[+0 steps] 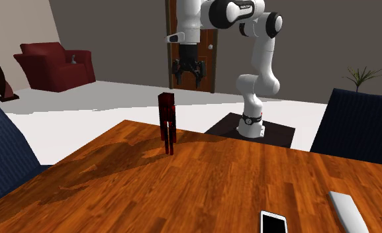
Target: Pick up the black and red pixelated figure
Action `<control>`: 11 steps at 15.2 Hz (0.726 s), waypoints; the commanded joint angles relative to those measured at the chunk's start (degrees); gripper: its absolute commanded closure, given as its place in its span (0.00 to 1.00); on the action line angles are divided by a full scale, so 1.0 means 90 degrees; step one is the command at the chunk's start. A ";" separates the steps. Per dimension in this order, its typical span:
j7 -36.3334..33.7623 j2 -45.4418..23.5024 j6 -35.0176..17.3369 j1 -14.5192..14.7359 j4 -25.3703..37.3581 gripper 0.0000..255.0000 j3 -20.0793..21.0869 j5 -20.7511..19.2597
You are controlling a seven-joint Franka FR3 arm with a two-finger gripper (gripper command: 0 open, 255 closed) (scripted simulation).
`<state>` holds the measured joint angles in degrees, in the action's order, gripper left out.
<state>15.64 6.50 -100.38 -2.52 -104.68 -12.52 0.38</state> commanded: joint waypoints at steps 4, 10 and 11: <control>0.0437 -0.1365 0.0267 -0.0192 0.1440 0.00 -0.0230 0.0230; 0.0669 -0.2223 0.0284 -0.0371 0.2199 0.00 -0.0302 0.0403; 0.0669 -0.2216 0.0195 -0.0367 0.2102 0.00 -0.0301 0.0401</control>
<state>21.58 -13.50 -97.72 -5.82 -84.80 -15.22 4.00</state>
